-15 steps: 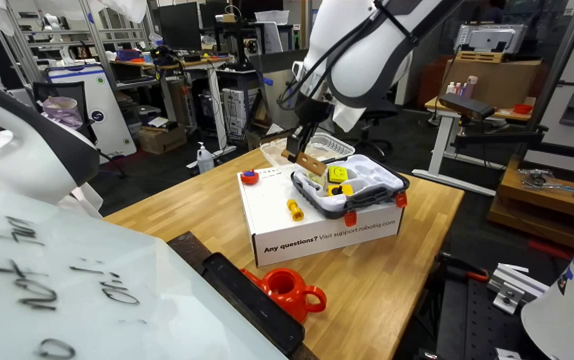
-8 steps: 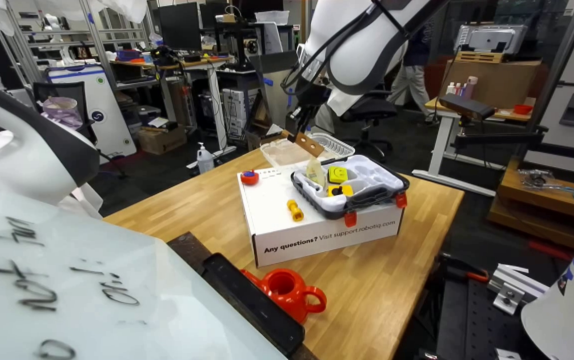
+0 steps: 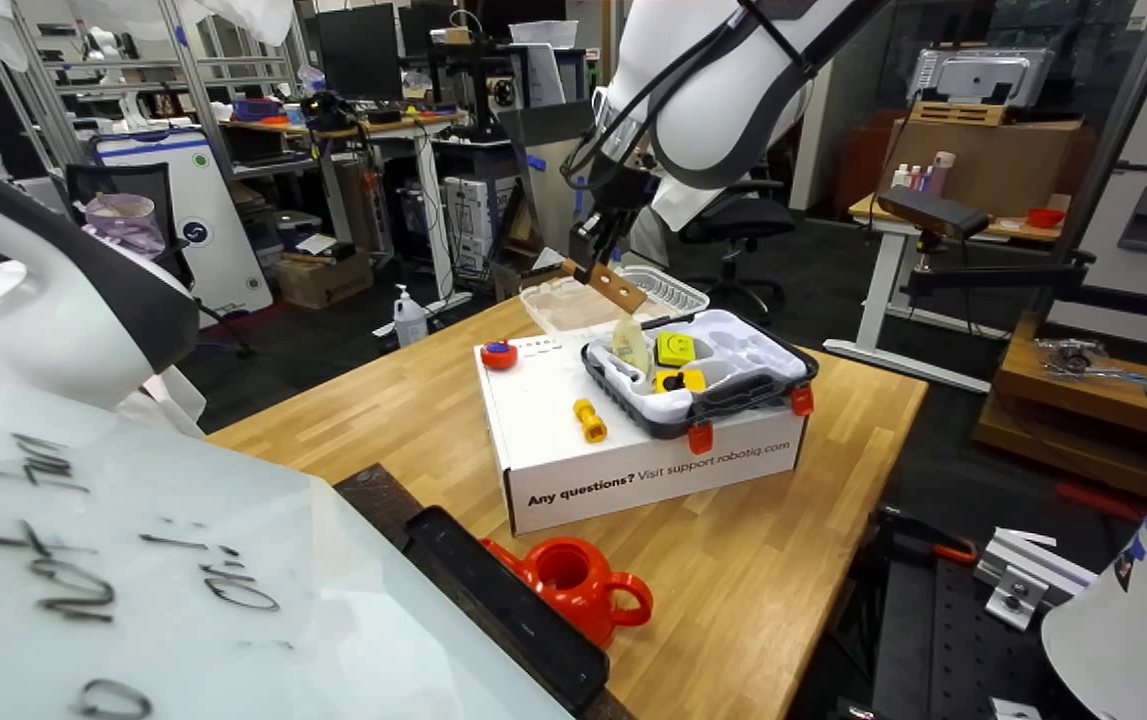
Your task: Pick the wooden object on the table, put it on the case cover, take the container out of the case and put it on the box then place the dumbbell at the edge of the box
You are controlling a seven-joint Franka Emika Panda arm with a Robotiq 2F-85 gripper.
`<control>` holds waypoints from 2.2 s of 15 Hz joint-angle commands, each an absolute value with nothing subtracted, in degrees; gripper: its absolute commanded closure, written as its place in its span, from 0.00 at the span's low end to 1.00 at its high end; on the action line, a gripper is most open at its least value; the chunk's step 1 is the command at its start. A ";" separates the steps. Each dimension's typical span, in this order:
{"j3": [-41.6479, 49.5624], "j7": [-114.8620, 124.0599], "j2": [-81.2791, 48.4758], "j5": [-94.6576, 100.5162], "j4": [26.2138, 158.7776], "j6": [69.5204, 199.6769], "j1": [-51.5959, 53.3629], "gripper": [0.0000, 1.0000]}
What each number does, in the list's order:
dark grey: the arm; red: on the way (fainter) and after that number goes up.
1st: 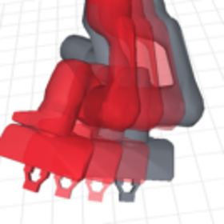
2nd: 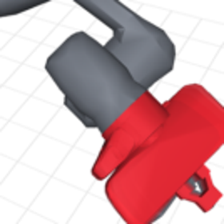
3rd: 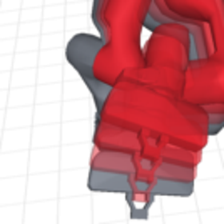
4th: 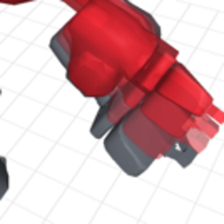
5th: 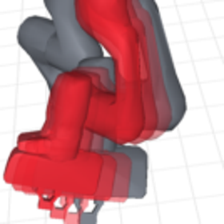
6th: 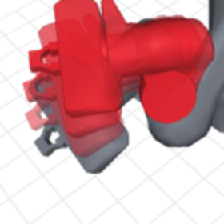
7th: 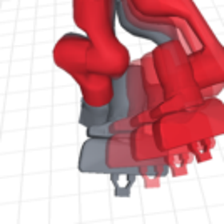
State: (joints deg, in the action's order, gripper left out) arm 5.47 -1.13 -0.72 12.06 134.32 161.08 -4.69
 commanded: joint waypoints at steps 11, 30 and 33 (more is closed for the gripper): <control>8.46 2.05 -3.54 18.87 127.36 160.48 -6.90 0.82; 12.19 0.15 -14.88 16.76 113.64 160.92 -7.68 0.57; 12.21 0.10 -15.84 16.53 112.83 160.90 -7.85 0.82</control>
State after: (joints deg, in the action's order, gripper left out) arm 11.92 0.67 -14.95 17.27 113.75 160.96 -7.87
